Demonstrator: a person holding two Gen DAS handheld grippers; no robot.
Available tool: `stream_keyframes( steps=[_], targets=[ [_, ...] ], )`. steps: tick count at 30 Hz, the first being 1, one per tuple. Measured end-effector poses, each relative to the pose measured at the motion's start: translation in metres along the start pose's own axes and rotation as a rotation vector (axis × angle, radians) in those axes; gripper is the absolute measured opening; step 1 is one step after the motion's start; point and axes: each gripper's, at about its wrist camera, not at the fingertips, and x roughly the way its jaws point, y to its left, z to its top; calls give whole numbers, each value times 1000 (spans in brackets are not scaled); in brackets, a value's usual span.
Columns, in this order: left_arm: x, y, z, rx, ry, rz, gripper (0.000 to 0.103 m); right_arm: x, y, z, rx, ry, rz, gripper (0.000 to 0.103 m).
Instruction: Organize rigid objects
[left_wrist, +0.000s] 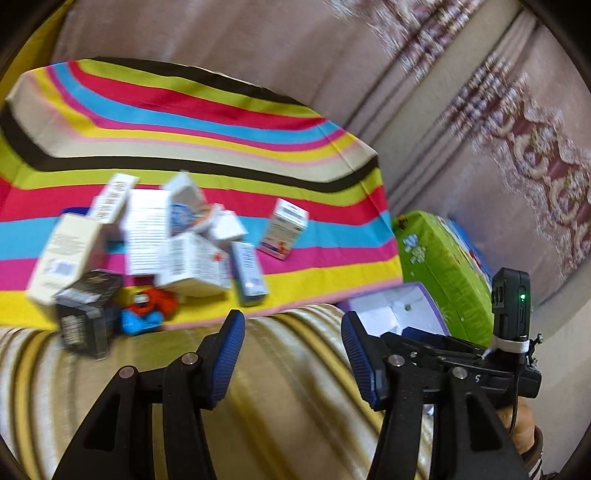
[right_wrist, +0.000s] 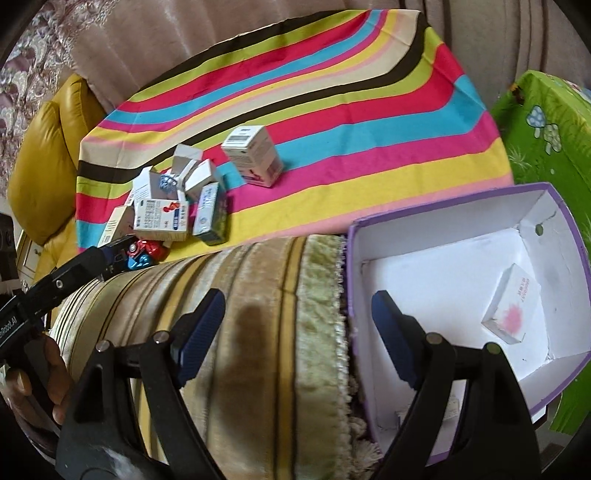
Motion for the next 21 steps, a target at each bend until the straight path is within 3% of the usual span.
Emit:
stream_keyframes(
  steps=[9, 14, 21],
  targets=[
    [-55, 67, -14, -122, -88, 99, 56, 9, 24, 1, -54, 30, 0, 84],
    [-54, 92, -14, -182, -57, 170, 56, 17, 32, 3, -62, 51, 6, 84],
    [-34, 94, -5, -123, 35, 325, 56, 26, 40, 7, -71, 74, 4, 84]
  ],
)
